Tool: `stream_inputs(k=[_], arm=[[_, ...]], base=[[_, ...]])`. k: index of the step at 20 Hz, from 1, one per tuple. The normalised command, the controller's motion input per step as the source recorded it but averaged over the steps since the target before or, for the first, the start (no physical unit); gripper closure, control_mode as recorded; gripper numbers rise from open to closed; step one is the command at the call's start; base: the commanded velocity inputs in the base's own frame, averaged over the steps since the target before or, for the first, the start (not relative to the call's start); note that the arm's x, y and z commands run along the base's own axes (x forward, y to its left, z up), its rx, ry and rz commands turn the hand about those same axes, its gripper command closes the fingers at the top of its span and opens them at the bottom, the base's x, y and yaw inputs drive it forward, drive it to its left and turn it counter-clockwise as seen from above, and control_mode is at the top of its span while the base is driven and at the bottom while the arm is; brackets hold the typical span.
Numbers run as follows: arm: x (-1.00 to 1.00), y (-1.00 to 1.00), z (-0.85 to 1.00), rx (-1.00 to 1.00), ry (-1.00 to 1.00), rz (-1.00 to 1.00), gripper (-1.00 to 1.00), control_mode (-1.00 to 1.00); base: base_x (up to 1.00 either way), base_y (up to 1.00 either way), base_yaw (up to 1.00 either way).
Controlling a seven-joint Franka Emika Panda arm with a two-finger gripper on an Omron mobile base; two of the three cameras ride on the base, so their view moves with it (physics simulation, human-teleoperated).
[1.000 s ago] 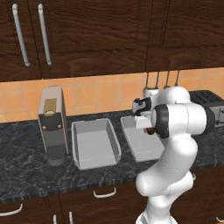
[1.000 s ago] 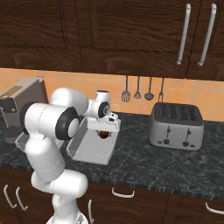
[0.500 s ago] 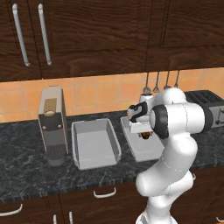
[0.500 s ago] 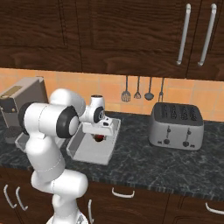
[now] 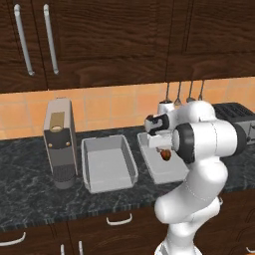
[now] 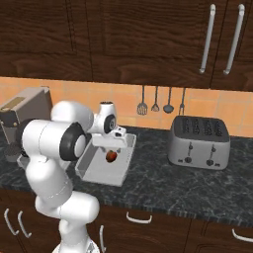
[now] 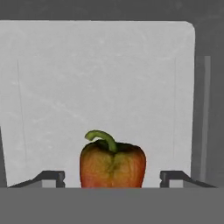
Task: Place one bell pepper and one fish in each tupperware on the nearby counter, to pack two identical lunches.
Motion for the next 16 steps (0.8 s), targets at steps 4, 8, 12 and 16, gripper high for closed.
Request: stream_inputs(k=[4,8,12,16], arm=[[-0.61,0.00,0.48,-0.01,-0.01,0.00,-1.00,-1.00],[-1.00,0.00,0.11,0.00,0.00,0.00,-1.00,-1.00],[-1.00,0.00,-0.01,0.00,-0.01,0.03,-1.00,-1.00],[-1.00,0.00,0.30,0.00,-0.05,0.02,-1.00,-1.00]], base=[[0.00,0.00,0.00],[0.00,0.00,0.00],[0.00,0.00,0.00],[0.00,0.00,0.00]])
